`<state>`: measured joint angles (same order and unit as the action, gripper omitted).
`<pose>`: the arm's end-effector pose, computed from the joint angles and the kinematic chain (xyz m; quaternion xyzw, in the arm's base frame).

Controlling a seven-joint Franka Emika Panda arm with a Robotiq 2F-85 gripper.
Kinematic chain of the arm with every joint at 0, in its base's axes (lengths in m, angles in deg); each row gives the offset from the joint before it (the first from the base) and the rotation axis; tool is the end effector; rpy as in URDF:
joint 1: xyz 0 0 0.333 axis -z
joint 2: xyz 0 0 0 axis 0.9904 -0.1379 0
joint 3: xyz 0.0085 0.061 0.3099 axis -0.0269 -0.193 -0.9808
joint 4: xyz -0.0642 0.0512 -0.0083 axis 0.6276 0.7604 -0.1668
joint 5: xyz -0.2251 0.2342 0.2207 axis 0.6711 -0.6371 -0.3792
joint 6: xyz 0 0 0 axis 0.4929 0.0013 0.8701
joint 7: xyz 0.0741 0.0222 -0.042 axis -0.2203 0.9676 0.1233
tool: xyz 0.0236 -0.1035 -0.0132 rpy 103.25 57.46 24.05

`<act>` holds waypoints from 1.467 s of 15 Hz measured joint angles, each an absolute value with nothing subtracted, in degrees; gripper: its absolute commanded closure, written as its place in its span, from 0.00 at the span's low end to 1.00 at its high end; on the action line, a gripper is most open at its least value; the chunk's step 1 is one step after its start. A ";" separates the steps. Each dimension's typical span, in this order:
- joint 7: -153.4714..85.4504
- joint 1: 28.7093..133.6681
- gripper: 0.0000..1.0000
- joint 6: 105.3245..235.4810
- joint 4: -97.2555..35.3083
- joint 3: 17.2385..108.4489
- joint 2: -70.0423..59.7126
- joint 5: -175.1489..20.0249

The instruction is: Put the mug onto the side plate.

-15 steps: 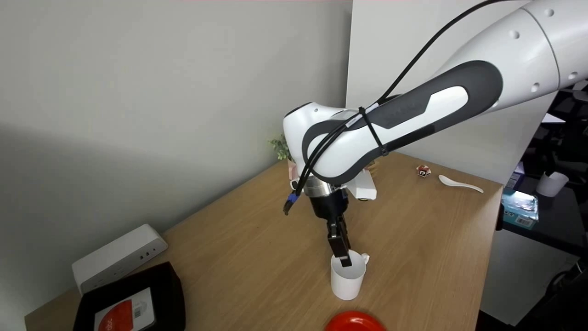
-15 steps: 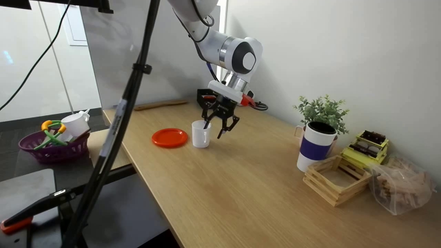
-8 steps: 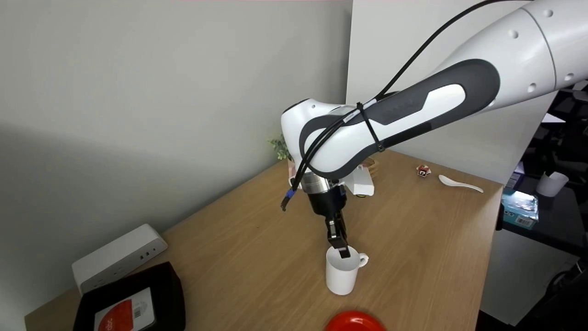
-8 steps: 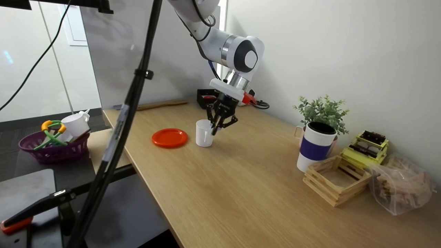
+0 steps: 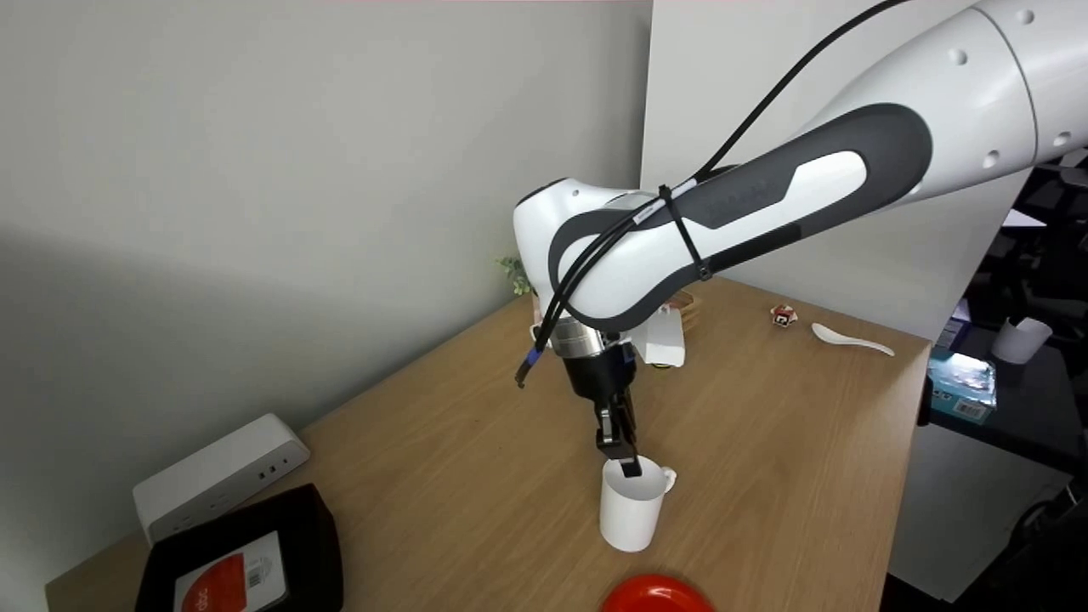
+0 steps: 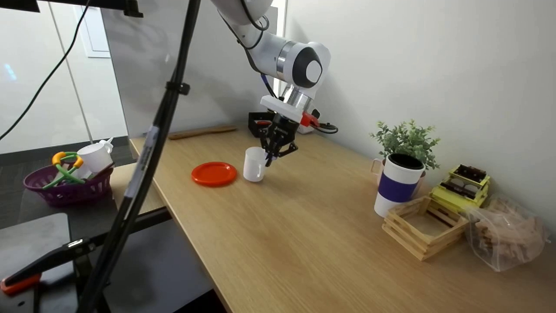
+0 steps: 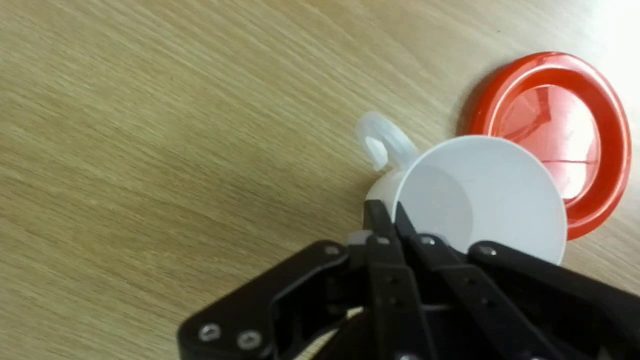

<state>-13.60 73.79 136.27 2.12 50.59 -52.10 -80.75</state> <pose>0.7074 0.1773 0.1352 -0.9479 -0.2468 0.1885 0.0718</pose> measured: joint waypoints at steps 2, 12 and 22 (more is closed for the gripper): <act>-16.38 73.29 0.99 136.58 1.91 50.58 -51.91 -80.86; -32.91 69.94 0.99 145.04 -8.42 50.57 -44.77 -80.88; -33.31 69.93 0.98 140.44 -18.95 48.40 -38.31 -89.70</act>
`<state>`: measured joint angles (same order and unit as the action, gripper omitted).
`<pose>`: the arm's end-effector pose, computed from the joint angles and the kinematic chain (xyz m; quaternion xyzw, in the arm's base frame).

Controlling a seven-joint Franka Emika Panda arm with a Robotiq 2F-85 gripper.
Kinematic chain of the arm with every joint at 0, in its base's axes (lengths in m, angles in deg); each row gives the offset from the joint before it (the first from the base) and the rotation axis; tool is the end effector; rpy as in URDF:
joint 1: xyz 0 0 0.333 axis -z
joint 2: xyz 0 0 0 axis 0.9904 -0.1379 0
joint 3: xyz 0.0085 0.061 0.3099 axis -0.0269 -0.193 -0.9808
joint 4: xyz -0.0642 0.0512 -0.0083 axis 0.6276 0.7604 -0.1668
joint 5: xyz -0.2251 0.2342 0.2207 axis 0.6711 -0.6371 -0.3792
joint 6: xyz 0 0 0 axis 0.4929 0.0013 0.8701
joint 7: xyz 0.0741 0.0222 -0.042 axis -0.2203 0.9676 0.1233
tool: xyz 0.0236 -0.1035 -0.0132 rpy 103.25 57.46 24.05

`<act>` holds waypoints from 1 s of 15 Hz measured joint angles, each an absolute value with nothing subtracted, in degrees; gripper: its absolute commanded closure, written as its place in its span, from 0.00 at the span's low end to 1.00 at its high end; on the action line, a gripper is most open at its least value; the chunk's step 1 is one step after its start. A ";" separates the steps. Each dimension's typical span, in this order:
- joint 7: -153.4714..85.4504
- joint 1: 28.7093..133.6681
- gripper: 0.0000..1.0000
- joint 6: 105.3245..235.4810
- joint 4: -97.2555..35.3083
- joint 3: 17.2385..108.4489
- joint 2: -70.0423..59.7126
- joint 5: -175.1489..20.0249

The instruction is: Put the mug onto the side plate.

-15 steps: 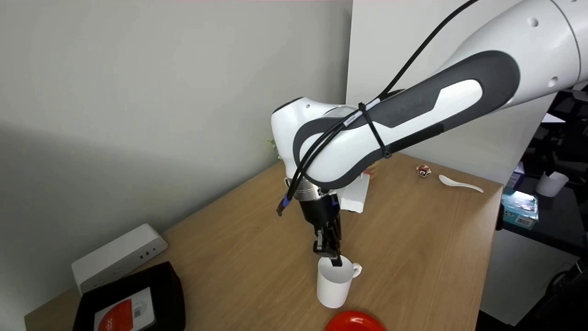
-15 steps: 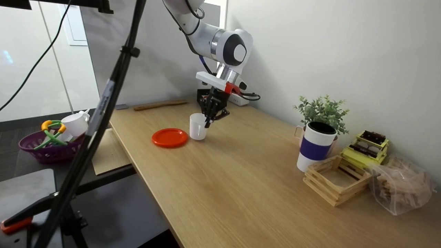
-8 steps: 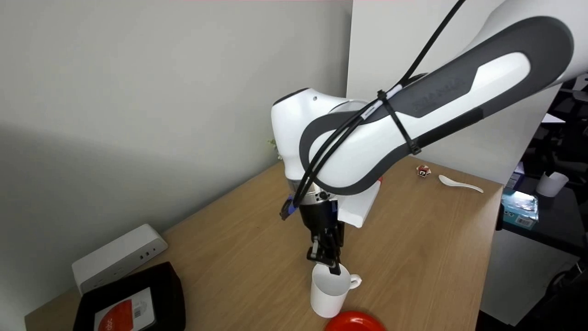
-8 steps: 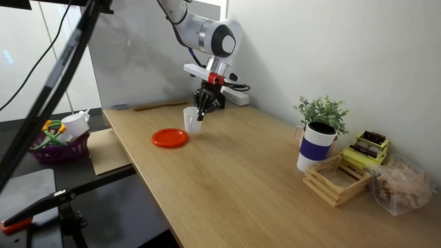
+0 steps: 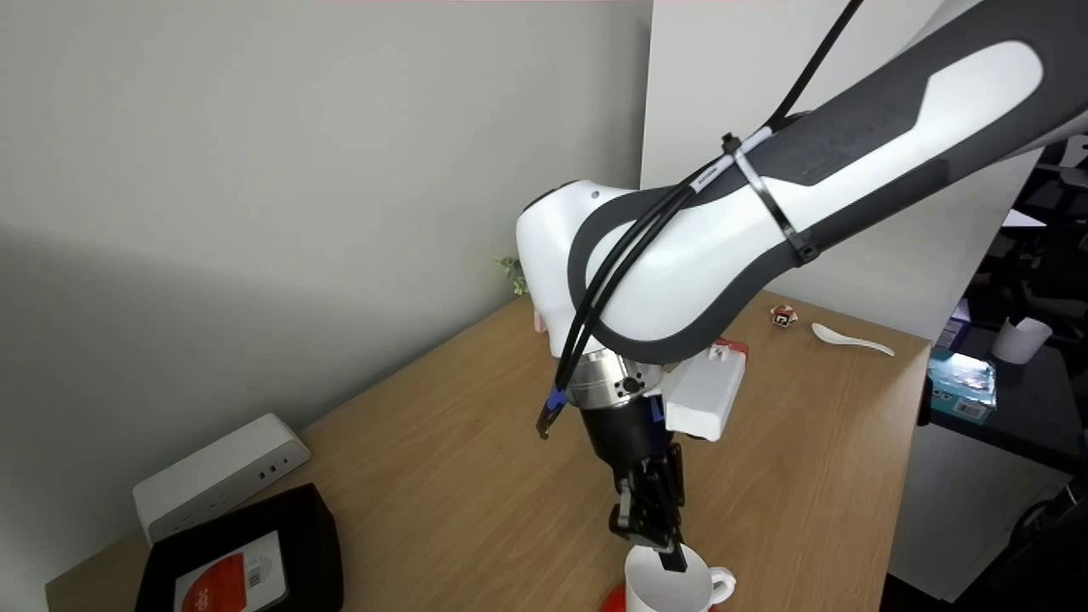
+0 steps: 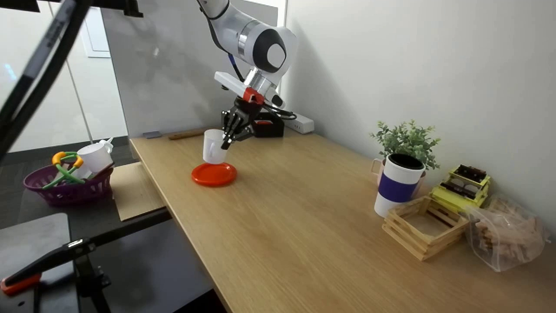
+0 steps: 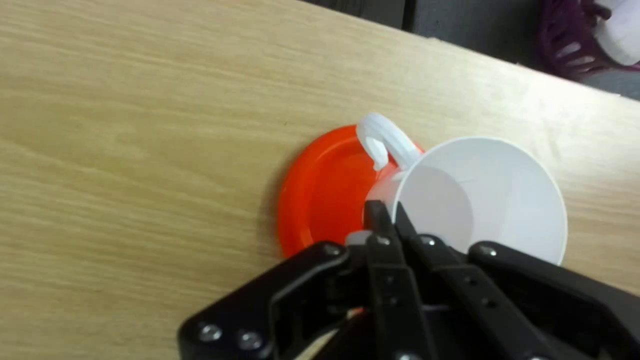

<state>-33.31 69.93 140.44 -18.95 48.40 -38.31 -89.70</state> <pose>0.6283 0.2546 0.1669 -0.9605 -0.1055 0.2402 0.0930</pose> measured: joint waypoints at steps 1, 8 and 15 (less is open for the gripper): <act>-33.23 69.93 0.98 140.31 -19.05 48.36 -38.44 -89.82; -33.24 69.85 0.99 140.35 -18.70 48.36 -38.78 -89.81; -37.11 69.61 0.97 140.37 -16.29 48.40 -42.96 -89.95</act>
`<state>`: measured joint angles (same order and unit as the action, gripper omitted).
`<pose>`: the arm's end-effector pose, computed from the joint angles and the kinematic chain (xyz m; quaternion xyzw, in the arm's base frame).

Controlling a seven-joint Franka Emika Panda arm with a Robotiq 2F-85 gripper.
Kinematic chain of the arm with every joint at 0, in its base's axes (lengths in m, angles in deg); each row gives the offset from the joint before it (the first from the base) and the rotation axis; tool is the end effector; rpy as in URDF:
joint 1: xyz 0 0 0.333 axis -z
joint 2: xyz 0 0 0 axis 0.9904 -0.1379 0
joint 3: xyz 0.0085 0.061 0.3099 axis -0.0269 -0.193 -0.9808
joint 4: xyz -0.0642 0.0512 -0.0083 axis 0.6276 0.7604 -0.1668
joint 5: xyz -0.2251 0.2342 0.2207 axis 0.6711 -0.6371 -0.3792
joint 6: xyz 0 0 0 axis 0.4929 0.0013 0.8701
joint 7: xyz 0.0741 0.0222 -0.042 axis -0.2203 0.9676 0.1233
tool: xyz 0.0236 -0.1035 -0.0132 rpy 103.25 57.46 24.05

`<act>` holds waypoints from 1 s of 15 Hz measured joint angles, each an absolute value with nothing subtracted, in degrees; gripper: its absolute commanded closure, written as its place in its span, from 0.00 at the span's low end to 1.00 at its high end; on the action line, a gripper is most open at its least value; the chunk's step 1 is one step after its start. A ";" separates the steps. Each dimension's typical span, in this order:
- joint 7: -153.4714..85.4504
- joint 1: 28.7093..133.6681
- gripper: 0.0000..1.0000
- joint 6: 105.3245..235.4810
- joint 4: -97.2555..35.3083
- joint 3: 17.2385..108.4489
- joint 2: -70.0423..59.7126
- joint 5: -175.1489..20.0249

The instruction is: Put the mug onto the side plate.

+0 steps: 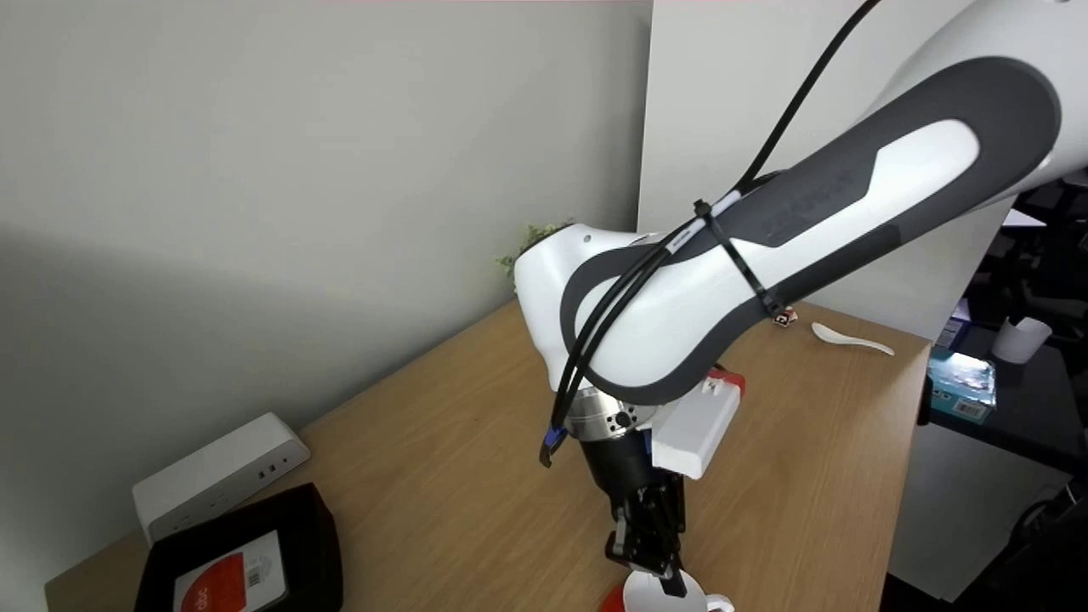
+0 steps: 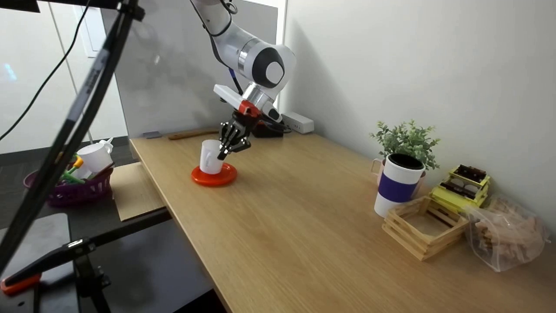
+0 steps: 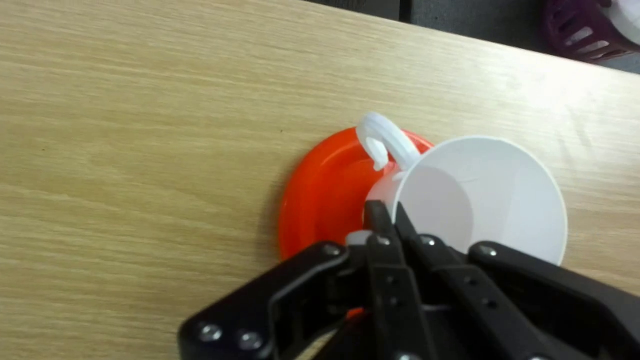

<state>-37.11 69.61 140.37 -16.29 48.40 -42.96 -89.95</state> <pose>0.6269 0.2576 0.1302 -0.9587 -0.0703 0.2614 0.0870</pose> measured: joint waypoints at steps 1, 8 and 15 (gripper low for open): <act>-38.15 69.61 0.72 140.46 -15.94 48.43 -43.51 -89.97; -45.14 69.03 0.33 142.77 -15.55 48.56 -43.80 -90.56; -51.81 66.91 0.00 150.10 -18.14 48.67 -42.37 -90.56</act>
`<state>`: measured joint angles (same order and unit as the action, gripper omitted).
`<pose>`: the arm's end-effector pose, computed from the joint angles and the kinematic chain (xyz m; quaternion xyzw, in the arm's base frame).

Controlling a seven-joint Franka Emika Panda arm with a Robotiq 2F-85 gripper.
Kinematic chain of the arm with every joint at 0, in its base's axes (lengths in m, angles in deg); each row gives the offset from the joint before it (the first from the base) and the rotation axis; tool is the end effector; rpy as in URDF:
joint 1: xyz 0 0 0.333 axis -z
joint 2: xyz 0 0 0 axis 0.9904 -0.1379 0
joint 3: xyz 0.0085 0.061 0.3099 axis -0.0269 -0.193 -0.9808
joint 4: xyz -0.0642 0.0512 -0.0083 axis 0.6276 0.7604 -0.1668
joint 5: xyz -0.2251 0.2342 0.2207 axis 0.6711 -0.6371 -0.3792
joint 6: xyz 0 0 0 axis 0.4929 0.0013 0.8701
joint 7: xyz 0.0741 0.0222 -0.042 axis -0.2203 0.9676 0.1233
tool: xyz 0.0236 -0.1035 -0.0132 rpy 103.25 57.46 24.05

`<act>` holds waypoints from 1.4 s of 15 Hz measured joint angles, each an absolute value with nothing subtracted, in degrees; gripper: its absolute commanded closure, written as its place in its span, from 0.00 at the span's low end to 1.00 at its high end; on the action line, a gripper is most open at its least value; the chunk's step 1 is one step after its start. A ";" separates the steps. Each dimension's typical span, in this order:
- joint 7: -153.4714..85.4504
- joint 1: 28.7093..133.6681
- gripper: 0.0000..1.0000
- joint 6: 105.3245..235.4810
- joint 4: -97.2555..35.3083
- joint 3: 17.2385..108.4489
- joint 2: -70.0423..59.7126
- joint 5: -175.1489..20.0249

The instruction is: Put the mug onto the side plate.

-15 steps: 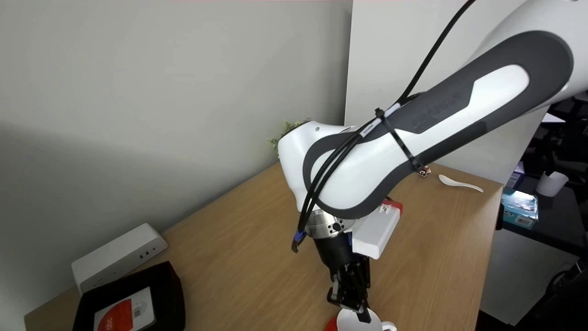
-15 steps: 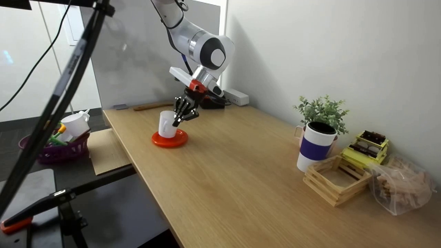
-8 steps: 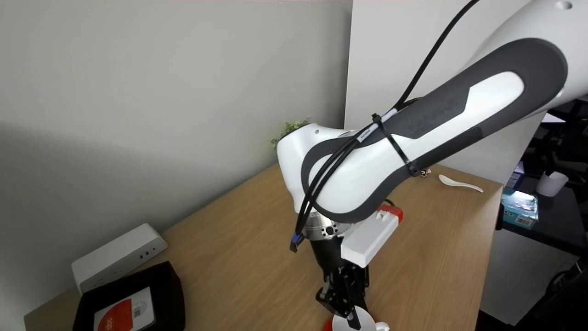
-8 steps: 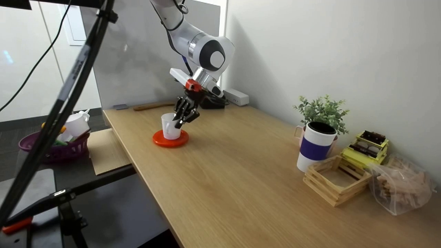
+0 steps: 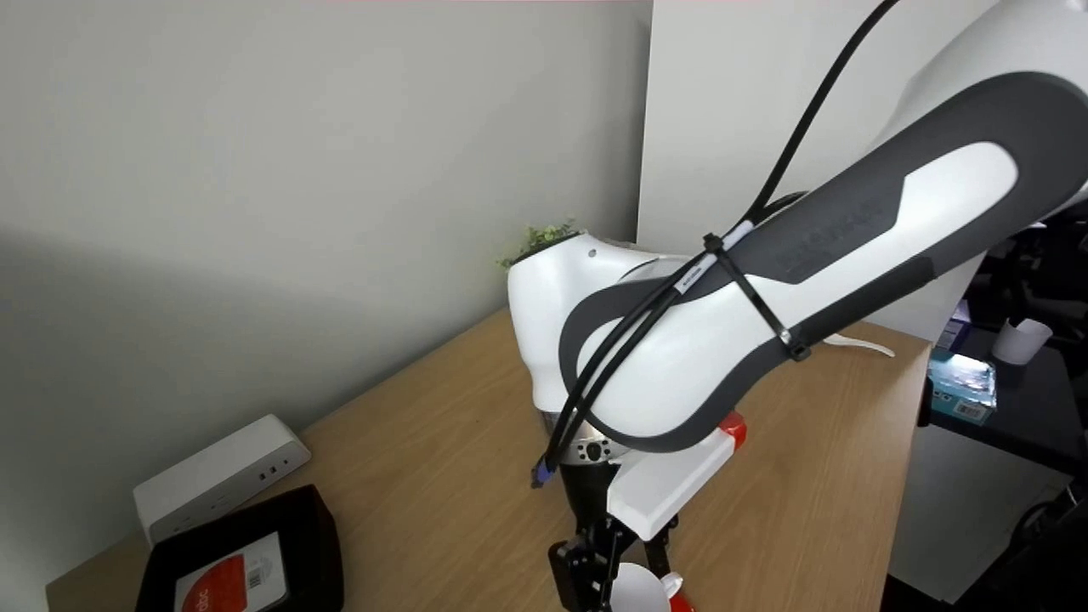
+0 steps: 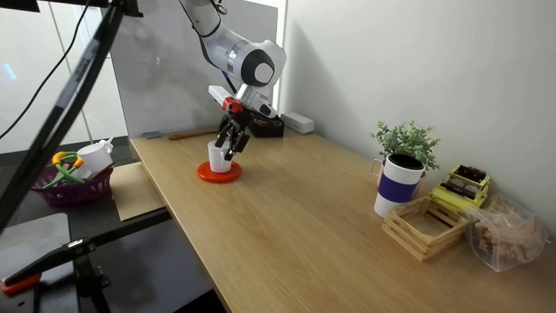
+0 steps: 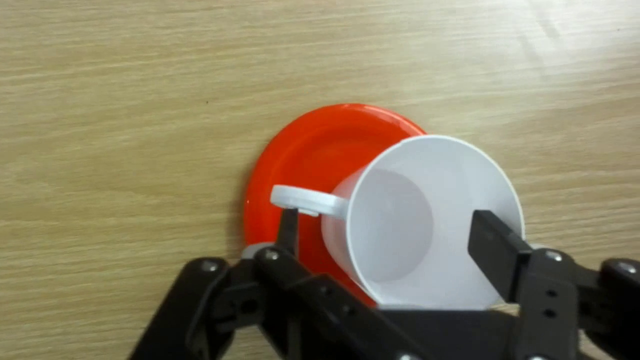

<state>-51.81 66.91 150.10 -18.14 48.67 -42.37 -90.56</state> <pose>0.6287 0.2875 0.1307 -0.9750 0.0465 0.2050 0.0722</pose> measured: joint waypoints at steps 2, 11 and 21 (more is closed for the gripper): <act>-53.80 66.13 0.00 153.08 -20.28 48.75 -40.99 -90.57; -61.12 63.90 0.00 163.12 -32.16 49.02 -32.21 -90.58; -67.28 60.81 0.00 168.48 -44.19 49.13 -21.71 -90.57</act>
<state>-67.28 60.81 168.48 -44.19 49.13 -21.71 -90.57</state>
